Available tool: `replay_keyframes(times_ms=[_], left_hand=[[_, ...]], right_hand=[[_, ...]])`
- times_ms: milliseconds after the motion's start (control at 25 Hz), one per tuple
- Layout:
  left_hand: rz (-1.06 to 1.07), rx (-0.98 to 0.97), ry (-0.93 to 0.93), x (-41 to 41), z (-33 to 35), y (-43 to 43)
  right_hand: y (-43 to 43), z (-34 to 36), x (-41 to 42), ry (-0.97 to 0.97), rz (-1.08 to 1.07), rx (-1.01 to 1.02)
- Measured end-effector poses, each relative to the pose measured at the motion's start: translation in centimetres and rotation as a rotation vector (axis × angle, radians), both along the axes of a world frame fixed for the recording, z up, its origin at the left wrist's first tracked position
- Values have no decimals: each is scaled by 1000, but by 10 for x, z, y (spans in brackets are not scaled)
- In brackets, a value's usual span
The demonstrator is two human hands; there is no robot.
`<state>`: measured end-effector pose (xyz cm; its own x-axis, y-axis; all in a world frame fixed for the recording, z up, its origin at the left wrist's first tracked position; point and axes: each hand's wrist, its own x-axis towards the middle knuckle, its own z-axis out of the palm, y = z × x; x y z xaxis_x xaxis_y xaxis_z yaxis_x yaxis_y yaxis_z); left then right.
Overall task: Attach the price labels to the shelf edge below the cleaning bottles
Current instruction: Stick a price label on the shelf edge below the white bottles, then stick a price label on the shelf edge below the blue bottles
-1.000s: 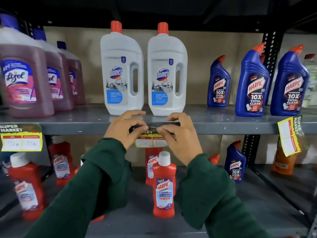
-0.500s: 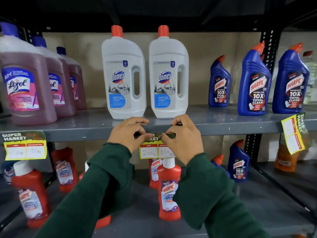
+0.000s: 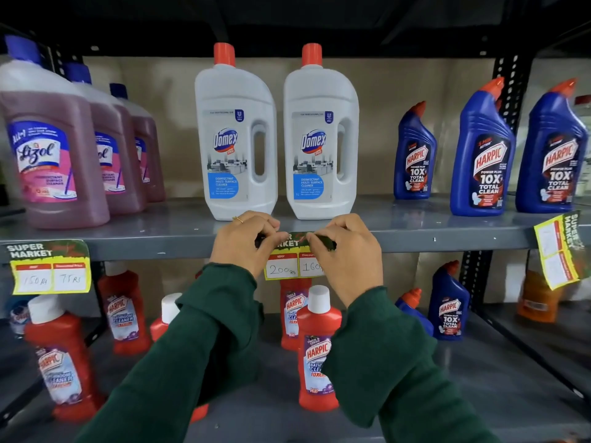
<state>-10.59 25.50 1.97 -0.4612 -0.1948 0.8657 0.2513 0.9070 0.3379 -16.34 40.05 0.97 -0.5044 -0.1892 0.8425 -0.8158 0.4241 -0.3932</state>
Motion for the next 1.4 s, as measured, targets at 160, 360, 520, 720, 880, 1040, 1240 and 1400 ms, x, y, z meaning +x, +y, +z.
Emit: replay_keyframes(times_ms=[160,360,520,720,880,1040,1240,1400], left_hand=[[91,-105,28,-5,-8,0],[346,-276,29,-18,-20,5],[418,-301,159,-23,-26,1],[369,-257,223,-21,-26,1],[257,-203,272,-18,-25,3],[140,23,259,-13,-22,7],[261,-80,347,-21,-8,44],[197,-275,315,-63,2,124]], right_hand=[[0,1,-2,-100,40,-76],[-4,-2,-7,-43,-97,14],[-4,-10,-13,-97,-58,-106],[-4,-13,-16,-86,-9,-167],[-2,-13,-13,-33,-10,-178],[3,-12,-13,32,-18,-122],[41,-7,-27,-2,207,-301],[107,-6,-55,79,102,-466]])
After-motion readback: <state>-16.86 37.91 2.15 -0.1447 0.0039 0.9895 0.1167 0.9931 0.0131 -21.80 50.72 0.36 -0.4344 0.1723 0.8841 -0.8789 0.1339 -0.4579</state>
